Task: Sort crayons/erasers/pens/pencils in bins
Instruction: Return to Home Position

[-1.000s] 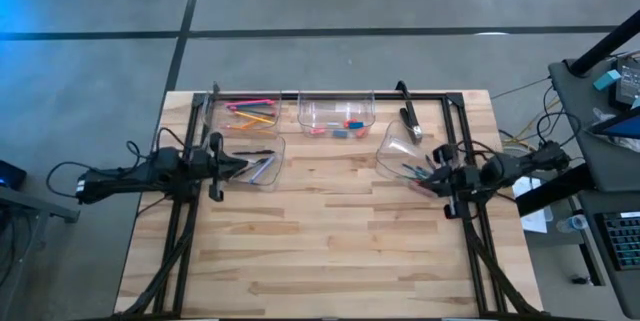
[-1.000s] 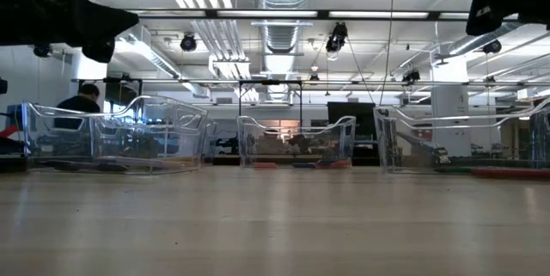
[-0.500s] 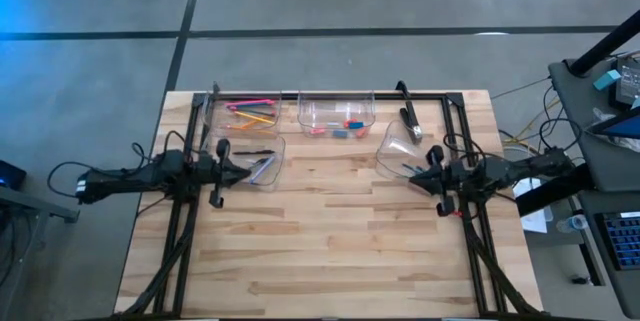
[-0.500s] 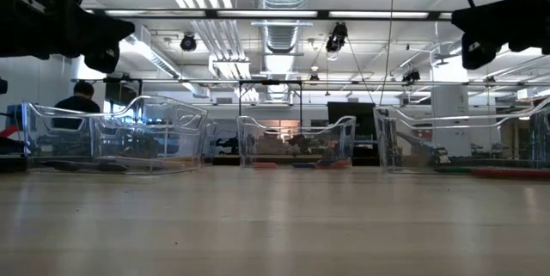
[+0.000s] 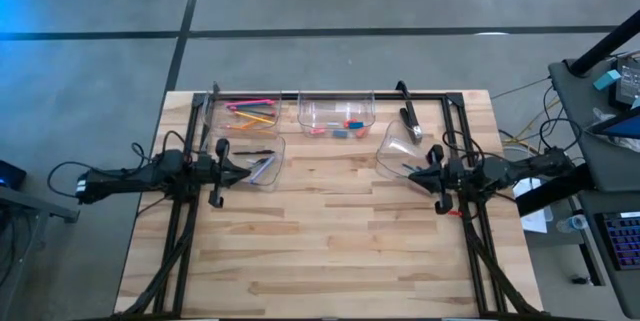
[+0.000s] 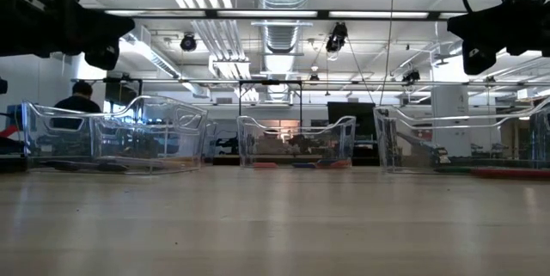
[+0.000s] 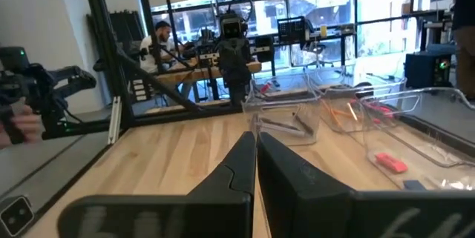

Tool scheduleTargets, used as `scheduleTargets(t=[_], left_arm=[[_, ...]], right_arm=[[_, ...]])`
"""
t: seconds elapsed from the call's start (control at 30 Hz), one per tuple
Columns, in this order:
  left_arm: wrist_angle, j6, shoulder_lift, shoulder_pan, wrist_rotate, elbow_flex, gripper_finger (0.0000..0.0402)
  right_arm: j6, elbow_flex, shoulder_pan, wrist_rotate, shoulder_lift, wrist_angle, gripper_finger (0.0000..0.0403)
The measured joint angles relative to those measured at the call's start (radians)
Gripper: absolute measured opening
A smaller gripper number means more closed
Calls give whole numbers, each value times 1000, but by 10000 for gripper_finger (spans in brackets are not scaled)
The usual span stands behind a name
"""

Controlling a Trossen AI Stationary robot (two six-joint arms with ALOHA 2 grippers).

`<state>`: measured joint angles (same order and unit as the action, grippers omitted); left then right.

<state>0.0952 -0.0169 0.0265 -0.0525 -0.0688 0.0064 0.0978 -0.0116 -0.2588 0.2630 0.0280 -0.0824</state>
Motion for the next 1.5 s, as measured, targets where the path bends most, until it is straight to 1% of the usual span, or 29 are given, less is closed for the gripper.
scheduleTargets(t=[0.4, 1.5], left_arm=[[1, -2, 25, 0, 3, -1, 0], [1, -2, 25, 0, 5, -2, 0]], right_arm=[[7, 0, 0, 0, 0, -1, 9], [7, 1, 0, 0, 0, -1, 9]])
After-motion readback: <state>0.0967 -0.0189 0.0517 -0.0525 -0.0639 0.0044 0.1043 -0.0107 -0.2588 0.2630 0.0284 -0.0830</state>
